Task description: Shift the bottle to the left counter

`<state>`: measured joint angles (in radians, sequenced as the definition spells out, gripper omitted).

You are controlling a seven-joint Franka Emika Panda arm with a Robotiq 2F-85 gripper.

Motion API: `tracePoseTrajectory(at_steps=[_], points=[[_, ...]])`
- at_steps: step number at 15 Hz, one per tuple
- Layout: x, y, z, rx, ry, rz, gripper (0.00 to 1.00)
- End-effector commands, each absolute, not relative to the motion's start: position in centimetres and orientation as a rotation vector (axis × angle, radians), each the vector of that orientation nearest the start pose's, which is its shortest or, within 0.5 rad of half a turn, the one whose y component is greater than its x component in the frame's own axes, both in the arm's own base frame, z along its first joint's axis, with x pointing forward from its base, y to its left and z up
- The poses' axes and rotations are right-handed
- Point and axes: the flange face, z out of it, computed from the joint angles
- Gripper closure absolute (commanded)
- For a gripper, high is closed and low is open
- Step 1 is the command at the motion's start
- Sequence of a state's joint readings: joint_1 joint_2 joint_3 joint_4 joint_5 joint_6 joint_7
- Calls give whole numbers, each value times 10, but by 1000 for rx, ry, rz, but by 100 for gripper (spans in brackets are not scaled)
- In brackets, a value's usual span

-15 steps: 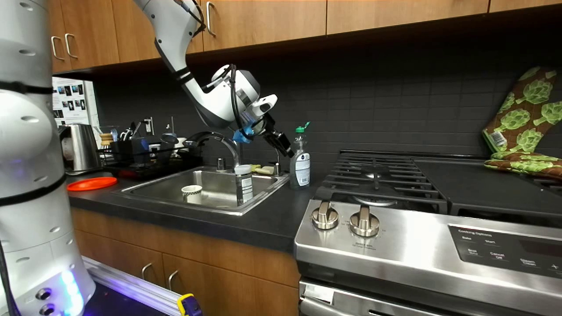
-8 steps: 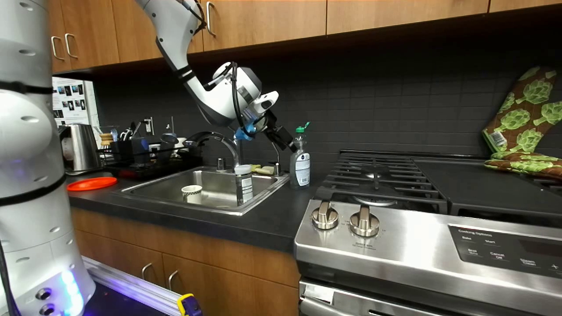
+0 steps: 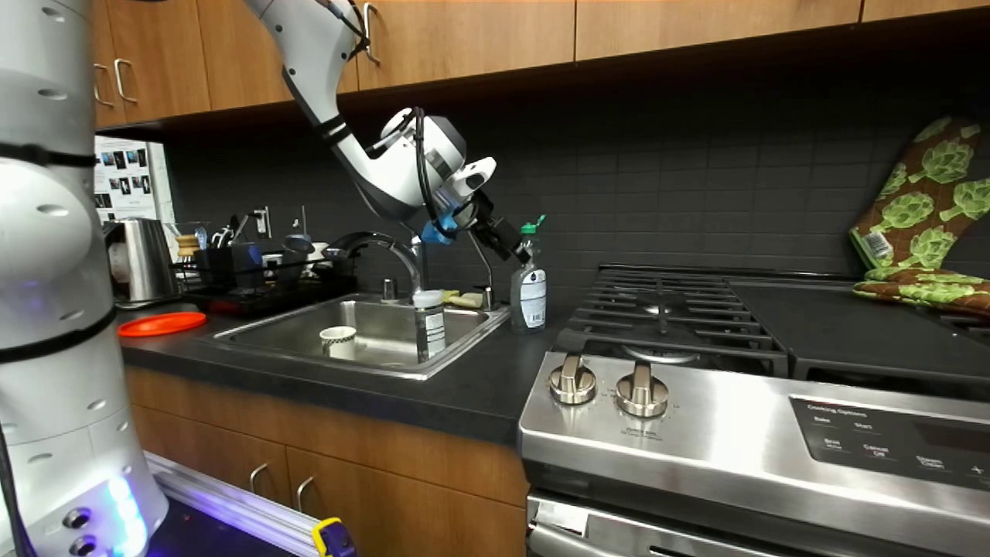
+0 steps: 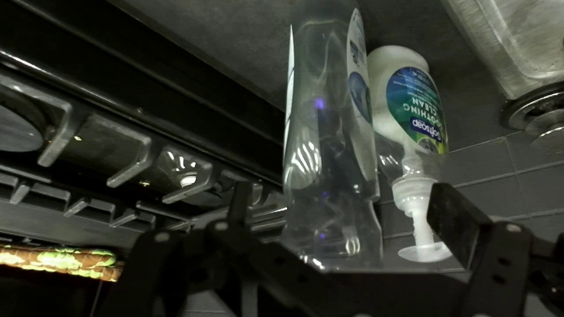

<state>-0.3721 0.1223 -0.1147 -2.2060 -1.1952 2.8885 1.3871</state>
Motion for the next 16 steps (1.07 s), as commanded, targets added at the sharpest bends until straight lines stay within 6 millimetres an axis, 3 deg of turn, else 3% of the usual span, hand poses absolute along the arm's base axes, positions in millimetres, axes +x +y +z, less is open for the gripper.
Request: tracePoseTrajectory(at_steps=[1,5,6,8,12,16], points=[[534,-221,359,-3037,1254,-1190,0],[540,-226,355,-3044,1262,-1185,0],[540,-227,354,-3045,1260,-1181,25],[540,-228,353,-3050,1254,-1176,32],[536,-229,352,-3053,1256,-1165,64],[529,-230,352,-3057,1260,-1155,67]])
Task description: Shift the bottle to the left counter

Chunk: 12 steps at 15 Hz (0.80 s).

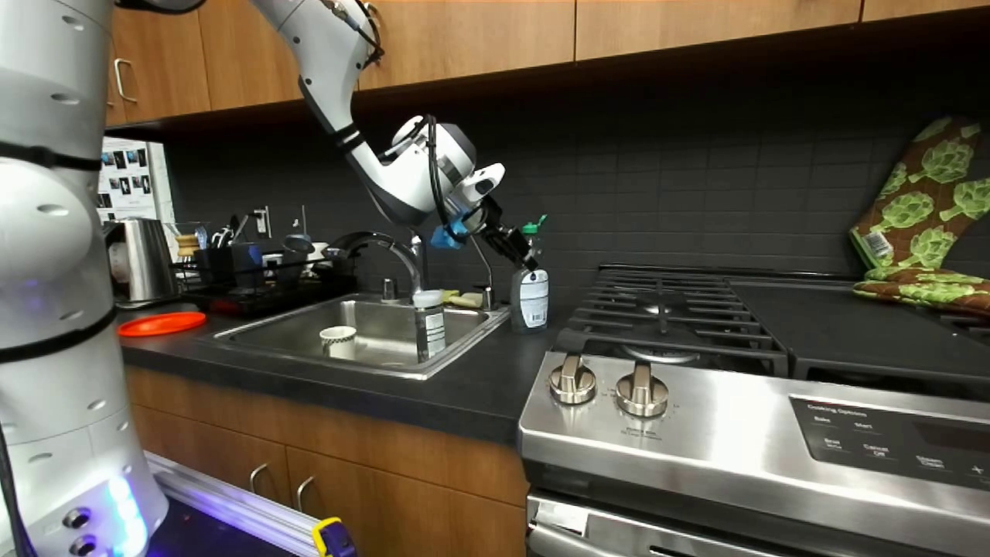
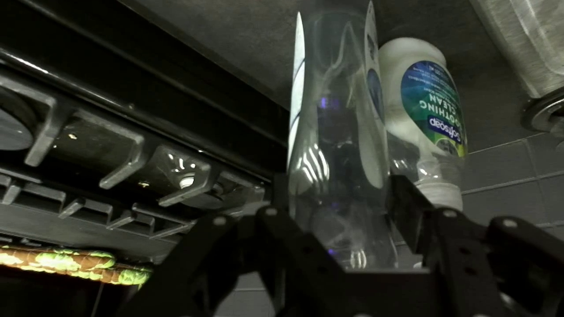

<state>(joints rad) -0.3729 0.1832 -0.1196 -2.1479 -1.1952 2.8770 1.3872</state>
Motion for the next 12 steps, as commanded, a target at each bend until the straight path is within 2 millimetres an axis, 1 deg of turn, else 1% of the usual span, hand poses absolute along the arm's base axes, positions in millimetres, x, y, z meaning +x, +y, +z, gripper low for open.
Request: tracePoseTrajectory(at_steps=[1,6,12], points=[[526,-230,352,-3061,1261,-1150,67],[506,-227,356,-3073,1246,-1123,67],[472,-205,367,-3076,1196,-1112,67]])
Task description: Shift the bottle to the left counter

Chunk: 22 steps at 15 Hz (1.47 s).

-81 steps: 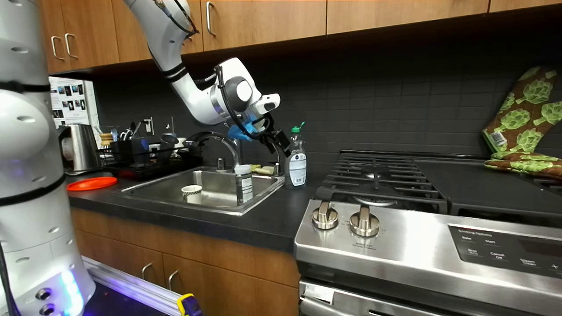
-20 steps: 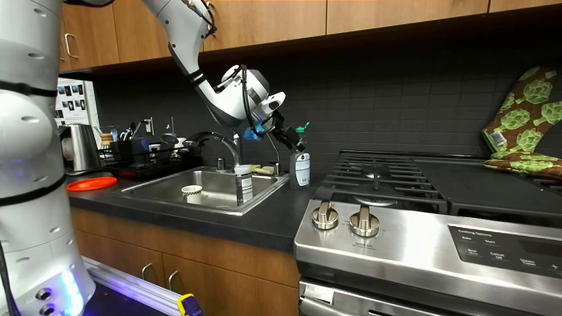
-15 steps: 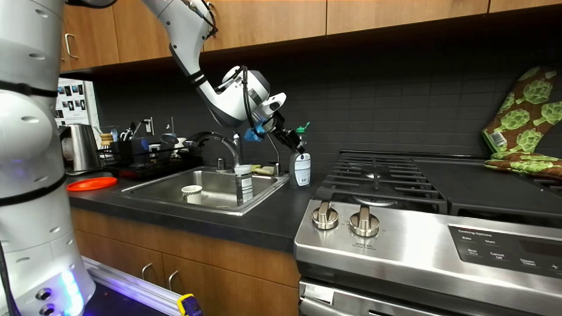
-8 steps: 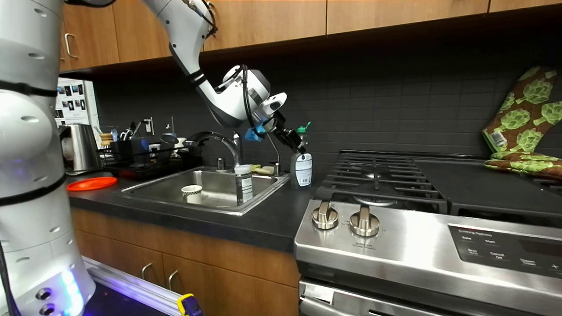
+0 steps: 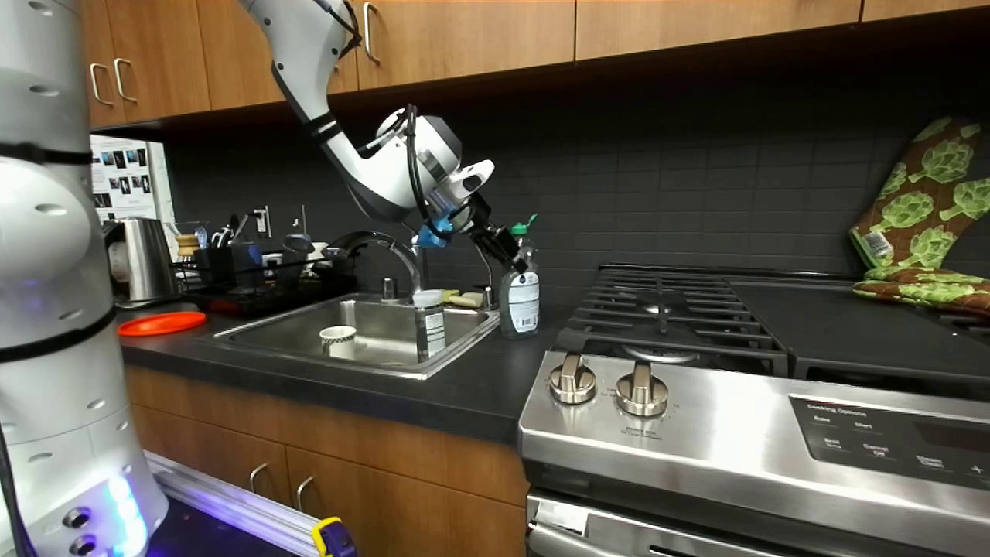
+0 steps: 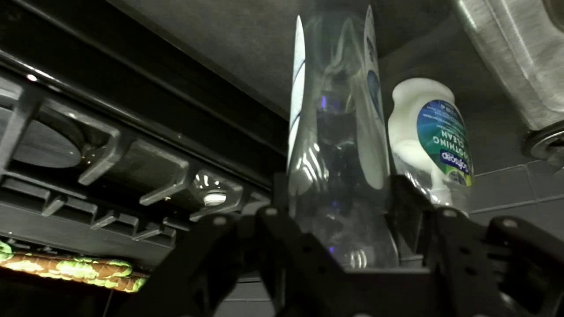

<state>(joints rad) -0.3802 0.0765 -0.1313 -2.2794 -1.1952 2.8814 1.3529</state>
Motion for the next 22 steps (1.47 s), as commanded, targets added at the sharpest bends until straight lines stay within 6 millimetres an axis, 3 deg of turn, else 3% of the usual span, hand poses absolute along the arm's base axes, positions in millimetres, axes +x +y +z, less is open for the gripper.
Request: tracePoseTrajectory(at_steps=[1,9,16,22], points=[[465,-201,370,-3071,1190,-1117,67],[429,-167,396,-3028,1107,-1166,67],[400,-126,416,-3019,941,-1155,67],[382,-107,442,-3057,772,-1083,67]])
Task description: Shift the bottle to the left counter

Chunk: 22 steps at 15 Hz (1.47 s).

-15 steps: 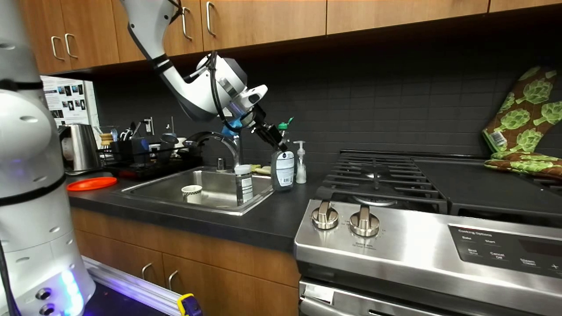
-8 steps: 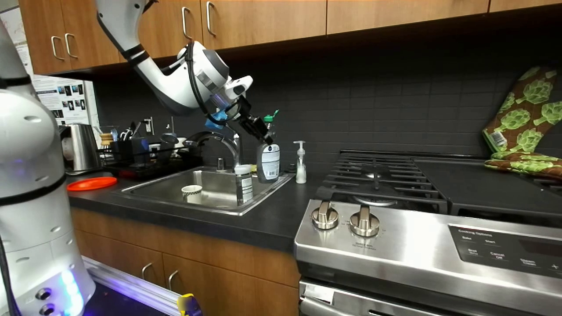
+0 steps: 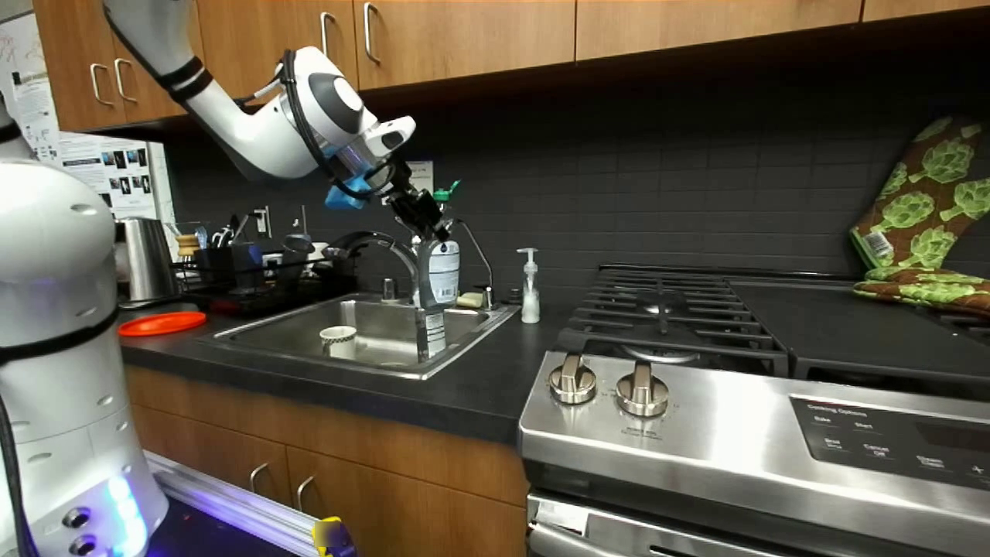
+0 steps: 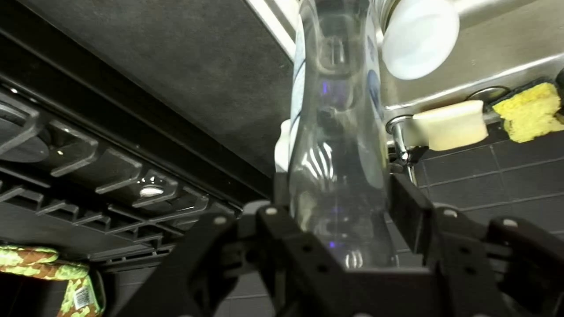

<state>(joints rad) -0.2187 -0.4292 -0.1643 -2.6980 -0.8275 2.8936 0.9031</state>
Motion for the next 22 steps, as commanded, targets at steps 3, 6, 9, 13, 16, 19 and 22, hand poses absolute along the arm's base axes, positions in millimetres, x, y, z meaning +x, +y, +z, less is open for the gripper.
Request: tracePoseTrajectory(at_steps=[3,6,9,13,16,19,22], points=[[375,-103,460,-3080,684,-1008,67],[367,-95,473,-3103,588,-937,67],[359,-83,479,-3118,495,-856,67],[346,-68,483,-3128,397,-775,67],[334,-55,489,-3109,307,-732,67],[324,-43,491,-3082,221,-710,67],[319,-27,497,-3065,130,-670,67]])
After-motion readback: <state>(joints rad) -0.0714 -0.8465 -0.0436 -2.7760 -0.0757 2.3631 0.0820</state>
